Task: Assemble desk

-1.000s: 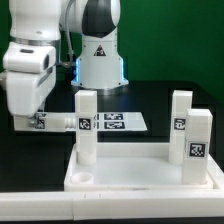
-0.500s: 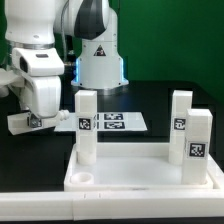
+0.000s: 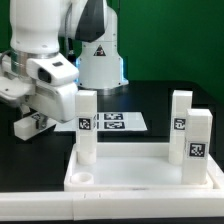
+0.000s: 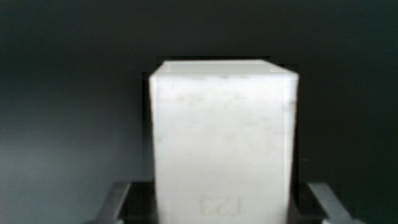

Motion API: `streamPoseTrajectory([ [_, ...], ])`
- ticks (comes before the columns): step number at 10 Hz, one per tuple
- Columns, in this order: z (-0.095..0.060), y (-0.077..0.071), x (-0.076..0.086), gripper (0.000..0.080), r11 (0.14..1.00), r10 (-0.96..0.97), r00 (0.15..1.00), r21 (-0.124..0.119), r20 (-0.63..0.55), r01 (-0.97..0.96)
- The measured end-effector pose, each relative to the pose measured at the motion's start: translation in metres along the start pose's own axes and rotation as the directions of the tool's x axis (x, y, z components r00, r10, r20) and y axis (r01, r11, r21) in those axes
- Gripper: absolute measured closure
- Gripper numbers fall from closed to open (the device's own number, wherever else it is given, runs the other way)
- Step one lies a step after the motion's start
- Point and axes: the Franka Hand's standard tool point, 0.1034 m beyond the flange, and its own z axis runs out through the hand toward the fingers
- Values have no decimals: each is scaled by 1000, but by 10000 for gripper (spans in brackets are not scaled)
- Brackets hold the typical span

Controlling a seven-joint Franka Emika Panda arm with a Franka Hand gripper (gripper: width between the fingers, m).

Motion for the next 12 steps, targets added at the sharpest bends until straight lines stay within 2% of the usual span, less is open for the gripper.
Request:
streamPoseTrajectory([
  [1, -1, 0, -1, 515, 1000, 1, 1000, 5, -8, -1],
  [2, 0, -1, -1, 463, 1000, 16, 1000, 5, -9, -16],
  [3, 0, -1, -1, 328, 1000, 24, 1000, 6, -9, -24],
  [4, 0, -1, -1, 328, 998, 55, 998, 6, -9, -54],
  [5, -1, -2, -1, 191, 997, 73, 997, 6, -10, -73],
  [6, -14, -3, -5, 161, 988, 153, 988, 5, -4, -153],
  [7, -27, -3, -9, 161, 948, 319, 948, 5, 5, -319],
  [8, -35, -1, -15, 152, 896, 443, 896, -7, 18, -443],
  [10, -43, 9, -22, 151, 701, 713, 700, -31, 27, -713],
  [12, -45, 14, -28, 151, 554, 832, 554, -45, 25, -831],
])
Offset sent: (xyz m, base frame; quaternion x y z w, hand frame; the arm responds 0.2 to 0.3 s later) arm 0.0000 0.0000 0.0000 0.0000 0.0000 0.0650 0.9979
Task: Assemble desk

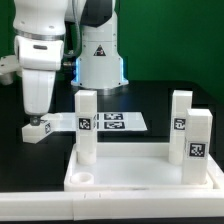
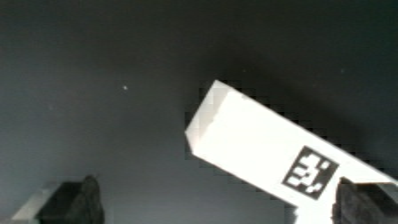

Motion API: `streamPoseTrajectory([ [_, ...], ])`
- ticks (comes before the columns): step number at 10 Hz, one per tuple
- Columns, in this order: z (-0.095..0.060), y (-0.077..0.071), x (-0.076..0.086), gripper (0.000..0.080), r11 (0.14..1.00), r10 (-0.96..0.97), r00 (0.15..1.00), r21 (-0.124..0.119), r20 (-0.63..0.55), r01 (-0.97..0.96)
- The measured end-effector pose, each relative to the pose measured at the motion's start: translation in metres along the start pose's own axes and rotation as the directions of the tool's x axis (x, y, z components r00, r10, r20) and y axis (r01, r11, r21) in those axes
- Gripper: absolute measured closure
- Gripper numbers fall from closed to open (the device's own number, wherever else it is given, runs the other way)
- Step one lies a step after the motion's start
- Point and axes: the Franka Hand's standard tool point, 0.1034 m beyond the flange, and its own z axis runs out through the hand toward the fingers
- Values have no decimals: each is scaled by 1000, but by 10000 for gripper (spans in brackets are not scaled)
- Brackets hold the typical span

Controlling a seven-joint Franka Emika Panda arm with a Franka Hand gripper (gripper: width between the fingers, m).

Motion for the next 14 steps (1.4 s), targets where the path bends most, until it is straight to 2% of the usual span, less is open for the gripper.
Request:
streamPoseTrajectory([
  [5, 2, -1, 2, 151, 942, 336, 942, 9, -6, -336],
  [6, 3, -2, -1, 151, 861, 508, 861, 22, -22, -508],
  [7, 5, -3, -3, 151, 765, 643, 765, 45, -31, -642],
  [8, 8, -5, -2, 151, 605, 796, 605, 80, -29, -792],
  [9, 11, -8, -5, 151, 532, 846, 532, 102, -25, -841],
  [10, 12, -7, -4, 151, 546, 838, 545, 85, -41, -833],
  [11, 12, -7, -2, 151, 462, 887, 461, 94, -36, -882],
  [13, 12, -7, -2, 151, 374, 927, 373, 103, -27, -922],
  [14, 12, -5, -6, 151, 173, 984, 177, 149, 17, -974],
])
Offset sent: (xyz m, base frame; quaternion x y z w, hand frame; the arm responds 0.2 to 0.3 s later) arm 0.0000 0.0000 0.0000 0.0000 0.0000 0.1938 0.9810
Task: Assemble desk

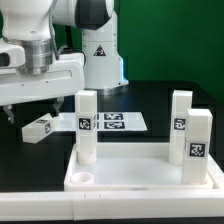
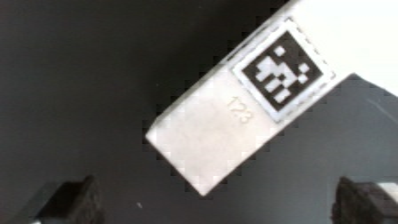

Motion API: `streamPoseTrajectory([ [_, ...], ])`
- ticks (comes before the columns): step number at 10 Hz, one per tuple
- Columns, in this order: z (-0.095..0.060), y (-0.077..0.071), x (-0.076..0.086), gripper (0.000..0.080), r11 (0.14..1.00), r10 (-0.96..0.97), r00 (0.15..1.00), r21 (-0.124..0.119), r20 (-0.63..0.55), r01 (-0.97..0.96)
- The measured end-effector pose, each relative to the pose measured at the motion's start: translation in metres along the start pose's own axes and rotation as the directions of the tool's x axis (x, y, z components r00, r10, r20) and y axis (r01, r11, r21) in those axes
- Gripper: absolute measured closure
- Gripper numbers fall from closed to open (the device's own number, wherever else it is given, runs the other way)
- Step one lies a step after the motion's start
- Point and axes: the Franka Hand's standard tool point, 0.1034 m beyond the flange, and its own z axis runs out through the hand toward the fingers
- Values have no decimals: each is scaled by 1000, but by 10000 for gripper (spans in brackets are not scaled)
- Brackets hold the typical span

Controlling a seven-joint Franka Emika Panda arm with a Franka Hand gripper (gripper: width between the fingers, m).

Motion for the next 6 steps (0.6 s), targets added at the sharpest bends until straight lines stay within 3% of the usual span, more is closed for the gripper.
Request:
streamPoseTrajectory([
  [1, -1, 5, 6, 151, 988, 152, 988, 22, 10, -152],
  [2, 0, 6, 10, 151, 939, 336, 941, 63, 35, -338],
  [3, 0, 5, 12, 151, 898, 430, 902, 79, 49, -433],
  [6, 2, -1, 13, 151, 883, 458, 886, 81, 75, -463],
])
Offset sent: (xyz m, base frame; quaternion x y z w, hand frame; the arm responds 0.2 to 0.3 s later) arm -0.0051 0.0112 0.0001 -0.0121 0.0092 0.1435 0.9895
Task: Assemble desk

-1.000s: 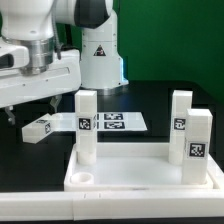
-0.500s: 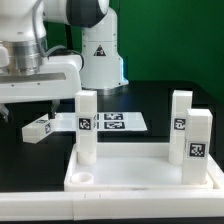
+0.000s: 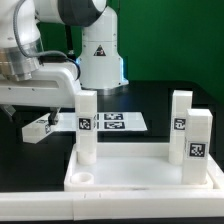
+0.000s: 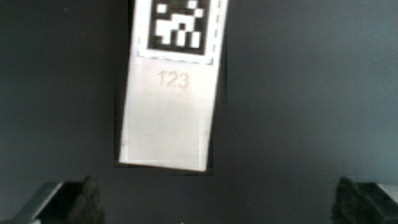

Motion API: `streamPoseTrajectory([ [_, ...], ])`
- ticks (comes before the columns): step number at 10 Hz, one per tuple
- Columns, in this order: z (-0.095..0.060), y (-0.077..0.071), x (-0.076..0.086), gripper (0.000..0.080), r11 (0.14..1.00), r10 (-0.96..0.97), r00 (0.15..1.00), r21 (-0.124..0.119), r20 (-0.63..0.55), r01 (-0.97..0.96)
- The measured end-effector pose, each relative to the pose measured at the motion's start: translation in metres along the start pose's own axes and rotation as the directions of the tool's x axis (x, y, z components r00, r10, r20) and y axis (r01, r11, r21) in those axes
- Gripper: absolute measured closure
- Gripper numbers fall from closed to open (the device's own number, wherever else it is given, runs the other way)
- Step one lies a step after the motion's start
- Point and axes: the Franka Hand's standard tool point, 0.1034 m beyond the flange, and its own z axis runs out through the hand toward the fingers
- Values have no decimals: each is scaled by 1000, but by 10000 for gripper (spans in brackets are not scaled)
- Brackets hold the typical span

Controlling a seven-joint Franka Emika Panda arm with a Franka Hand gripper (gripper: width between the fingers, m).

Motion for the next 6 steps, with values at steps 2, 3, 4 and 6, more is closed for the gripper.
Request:
streamPoseTrajectory([
  [2, 4, 3, -15, 151, 987, 111, 976, 96, 187, -130],
  [3, 4, 9, -13, 151, 980, 115, 944, 119, 309, -159],
  [4, 6, 13, -8, 151, 979, 105, 927, 124, 360, -159],
  [6, 8, 6, -19, 151, 984, 49, 884, 132, 465, -124],
])
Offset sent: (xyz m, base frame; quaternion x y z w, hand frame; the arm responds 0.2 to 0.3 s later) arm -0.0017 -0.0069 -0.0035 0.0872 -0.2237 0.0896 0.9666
